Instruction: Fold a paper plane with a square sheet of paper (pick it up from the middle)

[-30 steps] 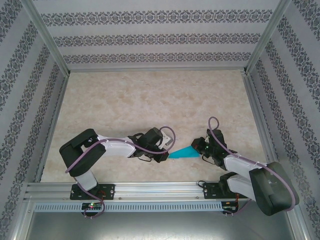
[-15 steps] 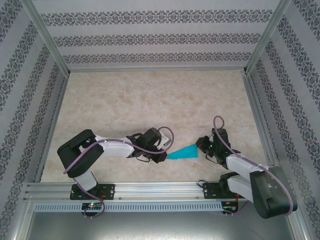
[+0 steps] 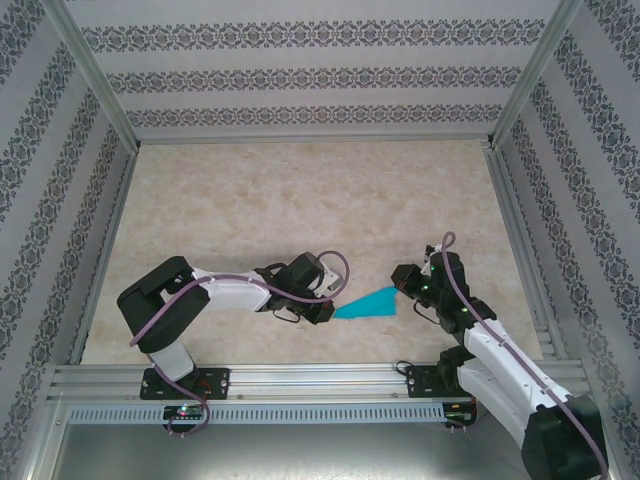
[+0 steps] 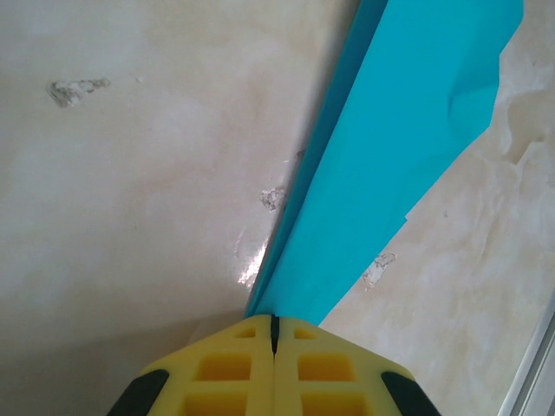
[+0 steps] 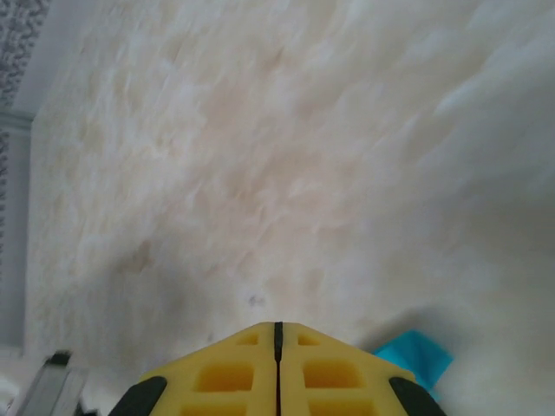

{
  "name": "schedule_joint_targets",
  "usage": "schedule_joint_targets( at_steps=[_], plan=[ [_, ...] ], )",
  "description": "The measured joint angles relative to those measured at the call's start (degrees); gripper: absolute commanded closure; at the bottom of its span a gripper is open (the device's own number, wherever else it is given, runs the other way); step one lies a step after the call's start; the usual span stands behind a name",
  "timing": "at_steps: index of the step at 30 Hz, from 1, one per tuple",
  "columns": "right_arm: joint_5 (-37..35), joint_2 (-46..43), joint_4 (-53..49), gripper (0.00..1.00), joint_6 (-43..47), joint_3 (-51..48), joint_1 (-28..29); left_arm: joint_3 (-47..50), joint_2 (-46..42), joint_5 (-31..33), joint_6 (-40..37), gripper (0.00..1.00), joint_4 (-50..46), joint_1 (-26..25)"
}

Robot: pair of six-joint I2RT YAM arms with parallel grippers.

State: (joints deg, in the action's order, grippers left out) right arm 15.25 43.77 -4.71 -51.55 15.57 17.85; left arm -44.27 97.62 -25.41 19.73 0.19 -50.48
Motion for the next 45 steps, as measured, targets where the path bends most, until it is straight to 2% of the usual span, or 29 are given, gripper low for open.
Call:
schedule_joint_targets(
  at_steps=[8, 16, 24, 34, 45],
  plan=[
    [-6.7, 6.6, 7.3, 0.95, -9.5, -2.3, 19.8, -1.1, 0.9, -1.1, 0.3, 1.0, -0.6, 0.1],
    [-11.4, 21.6, 18.4, 0.96, -13.4, -3.2, 28.0, -1.5, 1.3, -2.1, 1.1, 1.0, -0.6, 0.3],
    [-14.0, 28.6, 26.0, 0.97, -13.4, -3.2, 28.8, -1.5, 1.3, -2.2, 1.5, 1.0, -0.6, 0.3],
    [-14.7, 29.9, 26.2, 0.99, -11.0, -2.4, 28.7, 0.1, -0.4, -1.3, 1.5, 1.0, -0.7, 0.6],
    [-12.1, 33.4, 27.4, 0.99, -8.8, -0.6, 27.6, 2.7, -3.2, 0.3, 1.7, 1.0, -1.2, 0.7]
  ],
)
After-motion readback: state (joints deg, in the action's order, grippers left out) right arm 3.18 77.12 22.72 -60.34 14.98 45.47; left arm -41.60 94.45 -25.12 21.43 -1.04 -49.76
